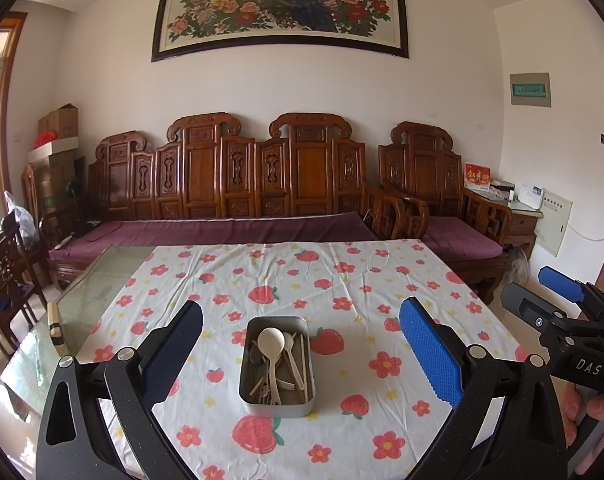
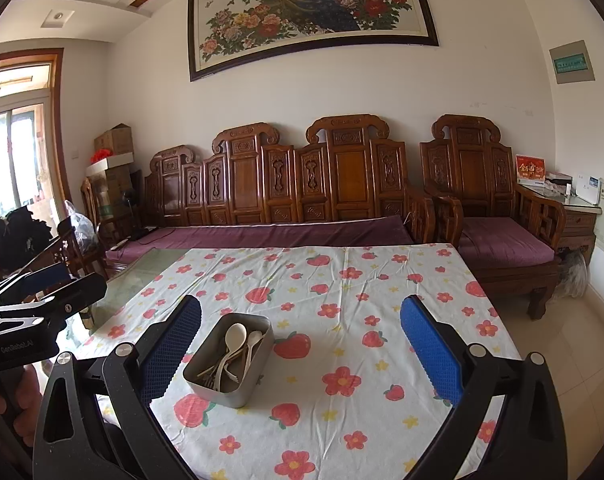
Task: Organize utensils
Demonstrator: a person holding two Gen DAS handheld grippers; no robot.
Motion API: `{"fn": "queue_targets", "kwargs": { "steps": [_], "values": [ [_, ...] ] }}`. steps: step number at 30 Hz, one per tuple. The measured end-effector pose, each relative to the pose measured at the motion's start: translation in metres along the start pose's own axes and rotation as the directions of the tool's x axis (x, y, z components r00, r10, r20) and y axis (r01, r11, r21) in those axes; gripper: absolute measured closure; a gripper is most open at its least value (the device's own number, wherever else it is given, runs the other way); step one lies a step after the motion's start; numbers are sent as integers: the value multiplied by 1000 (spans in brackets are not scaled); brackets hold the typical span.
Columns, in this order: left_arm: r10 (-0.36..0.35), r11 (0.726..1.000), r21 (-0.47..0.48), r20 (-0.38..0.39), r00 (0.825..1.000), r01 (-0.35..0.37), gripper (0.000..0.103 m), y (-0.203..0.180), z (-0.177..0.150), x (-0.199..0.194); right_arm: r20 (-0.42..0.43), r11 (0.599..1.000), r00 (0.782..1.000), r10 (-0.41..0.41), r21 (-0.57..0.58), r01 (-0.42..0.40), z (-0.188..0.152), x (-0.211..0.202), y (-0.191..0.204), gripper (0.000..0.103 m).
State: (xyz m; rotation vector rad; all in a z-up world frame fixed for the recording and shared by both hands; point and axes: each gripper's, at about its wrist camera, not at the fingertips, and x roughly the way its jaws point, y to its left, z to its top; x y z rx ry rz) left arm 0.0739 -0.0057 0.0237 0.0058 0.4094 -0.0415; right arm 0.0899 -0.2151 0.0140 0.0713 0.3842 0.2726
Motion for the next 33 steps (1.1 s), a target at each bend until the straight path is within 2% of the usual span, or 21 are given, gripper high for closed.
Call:
{"fn": "queue_targets", "kwargs": {
  "steps": [33],
  "values": [
    [-8, 1000, 3, 5, 1000, 8, 8, -4, 1, -2, 1, 1000, 1000, 2, 0, -2, 0, -1, 0, 3]
  ]
}}
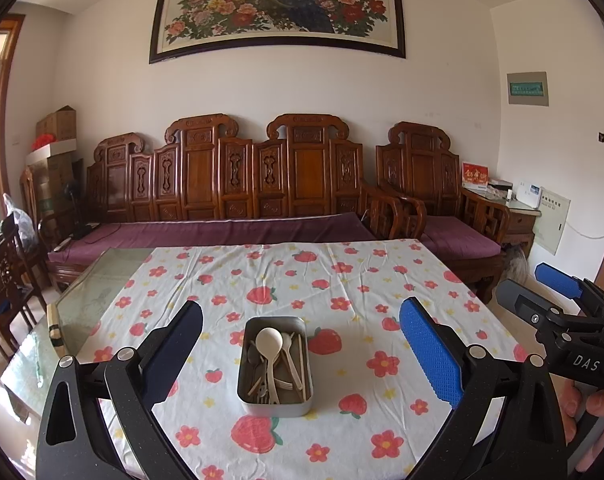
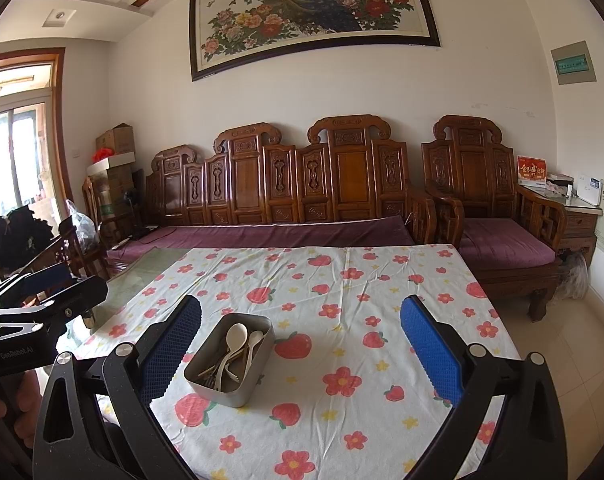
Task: Organize utensils
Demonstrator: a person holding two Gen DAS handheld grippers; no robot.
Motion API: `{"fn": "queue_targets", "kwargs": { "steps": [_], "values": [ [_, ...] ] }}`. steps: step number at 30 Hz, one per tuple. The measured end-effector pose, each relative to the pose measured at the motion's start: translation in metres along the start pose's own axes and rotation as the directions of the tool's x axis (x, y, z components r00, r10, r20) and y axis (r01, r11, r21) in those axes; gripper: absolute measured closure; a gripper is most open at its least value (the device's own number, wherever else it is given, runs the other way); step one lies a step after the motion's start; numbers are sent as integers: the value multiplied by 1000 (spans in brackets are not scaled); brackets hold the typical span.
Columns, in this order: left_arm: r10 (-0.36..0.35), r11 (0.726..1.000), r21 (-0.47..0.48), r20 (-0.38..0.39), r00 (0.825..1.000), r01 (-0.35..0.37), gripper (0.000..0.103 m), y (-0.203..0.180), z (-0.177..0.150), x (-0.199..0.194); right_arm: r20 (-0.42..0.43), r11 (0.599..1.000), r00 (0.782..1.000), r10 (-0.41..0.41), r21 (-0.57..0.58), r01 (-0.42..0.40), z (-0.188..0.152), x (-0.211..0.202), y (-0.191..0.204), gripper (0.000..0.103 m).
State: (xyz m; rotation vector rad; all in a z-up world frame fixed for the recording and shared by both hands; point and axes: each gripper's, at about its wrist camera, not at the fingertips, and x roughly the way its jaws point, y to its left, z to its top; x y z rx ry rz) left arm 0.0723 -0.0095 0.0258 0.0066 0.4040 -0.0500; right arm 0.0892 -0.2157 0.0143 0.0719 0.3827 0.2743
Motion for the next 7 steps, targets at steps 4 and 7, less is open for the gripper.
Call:
{"fn": "queue_targets", "kwargs": {
  "steps": [4, 7],
  "values": [
    [3, 1000, 0, 3, 1000, -3, 8, 0, 0, 0, -1, 1000, 1000, -1, -1, 1, 1, 1, -1, 3],
    [2, 1000, 1, 6, 1000, -2, 8, 0, -2, -1, 1, 1000, 1000, -2, -3, 2, 1, 0, -1, 3]
  ]
}}
